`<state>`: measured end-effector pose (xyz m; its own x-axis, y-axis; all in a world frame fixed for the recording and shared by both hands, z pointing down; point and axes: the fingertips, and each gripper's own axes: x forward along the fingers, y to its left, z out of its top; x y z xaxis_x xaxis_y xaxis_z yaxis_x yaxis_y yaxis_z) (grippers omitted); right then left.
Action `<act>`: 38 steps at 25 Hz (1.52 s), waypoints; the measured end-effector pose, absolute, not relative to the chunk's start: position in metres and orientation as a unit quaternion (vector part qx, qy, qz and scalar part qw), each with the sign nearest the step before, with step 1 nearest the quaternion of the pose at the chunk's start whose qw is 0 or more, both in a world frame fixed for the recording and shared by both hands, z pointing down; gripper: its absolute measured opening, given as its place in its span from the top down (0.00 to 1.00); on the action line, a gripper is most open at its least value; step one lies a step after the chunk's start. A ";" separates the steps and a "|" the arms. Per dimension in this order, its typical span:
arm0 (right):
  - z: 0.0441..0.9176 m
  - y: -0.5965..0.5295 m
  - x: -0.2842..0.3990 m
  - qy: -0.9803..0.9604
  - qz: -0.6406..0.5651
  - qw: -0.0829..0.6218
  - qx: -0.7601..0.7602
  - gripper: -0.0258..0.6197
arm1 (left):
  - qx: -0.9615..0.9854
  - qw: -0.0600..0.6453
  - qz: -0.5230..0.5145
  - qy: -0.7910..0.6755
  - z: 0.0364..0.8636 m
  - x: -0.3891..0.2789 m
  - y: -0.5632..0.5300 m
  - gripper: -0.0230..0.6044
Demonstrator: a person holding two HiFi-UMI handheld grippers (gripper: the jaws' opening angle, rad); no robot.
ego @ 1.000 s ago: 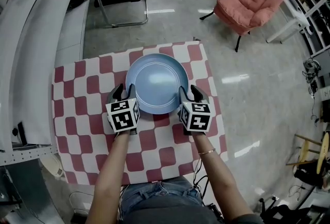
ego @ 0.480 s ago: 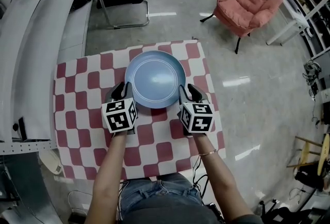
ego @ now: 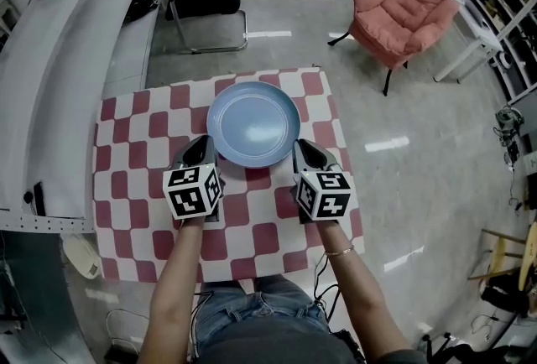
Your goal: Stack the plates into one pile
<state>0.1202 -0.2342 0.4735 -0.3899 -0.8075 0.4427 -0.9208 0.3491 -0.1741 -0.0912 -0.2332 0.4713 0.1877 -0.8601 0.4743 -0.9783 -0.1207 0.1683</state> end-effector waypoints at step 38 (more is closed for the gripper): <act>0.384 -0.105 0.112 -0.823 0.078 0.051 0.561 0.95 | 0.796 0.117 0.072 -0.590 0.391 -0.096 -0.110 0.94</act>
